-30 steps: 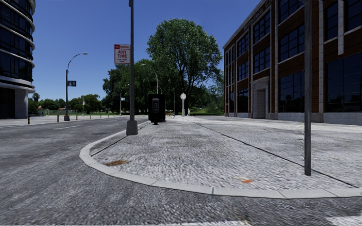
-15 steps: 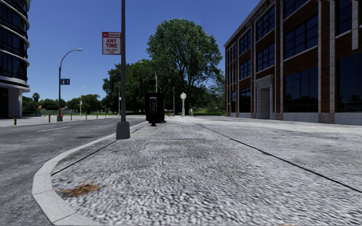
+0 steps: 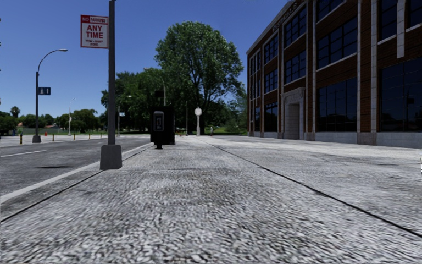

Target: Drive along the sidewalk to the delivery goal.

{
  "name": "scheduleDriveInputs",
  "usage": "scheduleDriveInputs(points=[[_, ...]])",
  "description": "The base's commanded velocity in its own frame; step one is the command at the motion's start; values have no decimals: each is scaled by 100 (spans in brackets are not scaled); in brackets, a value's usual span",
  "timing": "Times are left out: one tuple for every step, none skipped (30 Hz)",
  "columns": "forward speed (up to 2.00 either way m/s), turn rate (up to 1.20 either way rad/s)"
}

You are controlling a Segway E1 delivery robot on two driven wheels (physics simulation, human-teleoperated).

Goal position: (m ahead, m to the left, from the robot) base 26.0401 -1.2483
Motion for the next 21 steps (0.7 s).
scheduleDriveInputs(points=[[160, -31], [160, -31], [160, -31], [160, -31], [160, -31], [160, -31], [160, -31], [160, -31], [160, -31], [160, -31], [160, -31], [160, -31], [160, -31], [160, -31], [160, -31], [160, -31], [160, -31], [160, -31], [160, -31], [160, -31], [160, -31]])
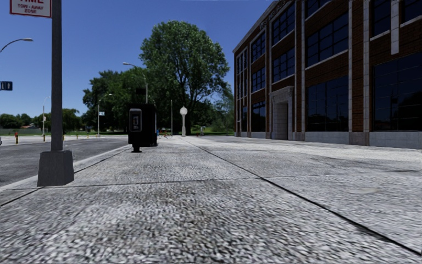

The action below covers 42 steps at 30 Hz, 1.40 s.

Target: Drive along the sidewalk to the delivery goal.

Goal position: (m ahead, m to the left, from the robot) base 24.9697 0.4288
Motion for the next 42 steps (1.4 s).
scheduleDriveInputs(points=[[160, -31], [160, -31], [160, -31], [160, -31], [160, -28], [160, -24], [160, -23], [160, -23], [162, -23], [200, -23], [200, -23], [200, -23], [200, -23], [200, -23], [200, -23], [200, -23], [200, -23], [200, -23], [200, -20], [200, -20], [200, 0], [200, 0], [200, 0], [200, 0], [200, 0], [200, 0], [200, 0], [200, 0], [200, 0], [200, 0], [200, 0], [200, 0], [200, 0], [200, 0], [200, 0], [200, 0], [200, 0], [200, 0], [200, 0], [200, 0], [200, 0], [200, 0]])
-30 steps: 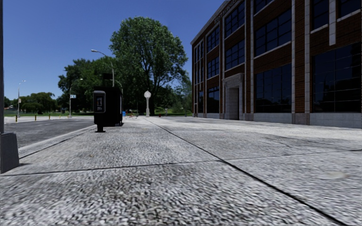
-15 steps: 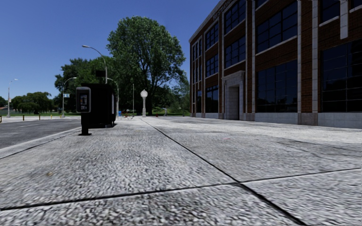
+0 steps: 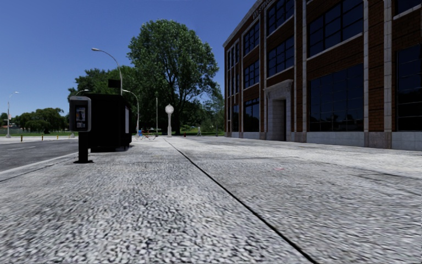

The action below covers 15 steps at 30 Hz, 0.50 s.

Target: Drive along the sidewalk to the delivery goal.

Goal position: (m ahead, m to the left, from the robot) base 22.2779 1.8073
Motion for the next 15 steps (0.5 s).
scheduleDriveInputs(points=[[200, 0], [200, 0], [200, 0], [200, 0], [200, 0], [200, 0], [200, 0], [200, 0], [200, 0], [200, 0], [200, 0], [200, 0], [200, 0], [200, 0], [200, 0]])
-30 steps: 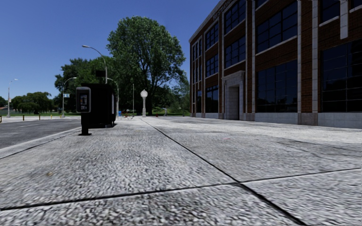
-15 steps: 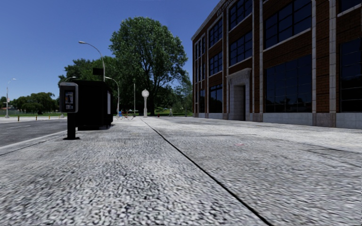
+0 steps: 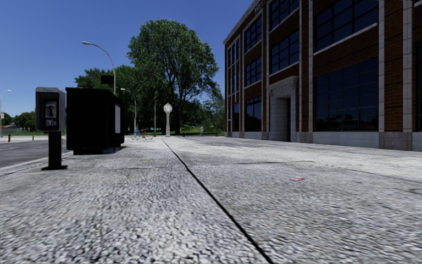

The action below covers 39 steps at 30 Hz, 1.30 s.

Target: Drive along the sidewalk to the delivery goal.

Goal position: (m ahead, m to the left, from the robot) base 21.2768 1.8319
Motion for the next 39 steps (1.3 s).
scheduleDriveInputs(points=[[200, 0], [200, 0], [200, 0], [200, 0], [200, 0], [200, 0], [200, 0], [200, 0], [200, 0], [200, 0], [200, 0], [200, 0], [200, 0], [200, 0], [200, 0], [200, 0], [200, 0], [200, 0], [200, 0], [200, 0], [200, 0], [200, 0], [200, 0], [200, 0], [200, 0], [200, 0], [200, 0], [200, 0], [200, 0], [200, 0], [200, 0], [200, 0], [200, 0], [200, 0], [200, 0], [200, 0], [200, 0], [200, 0], [200, 0]])
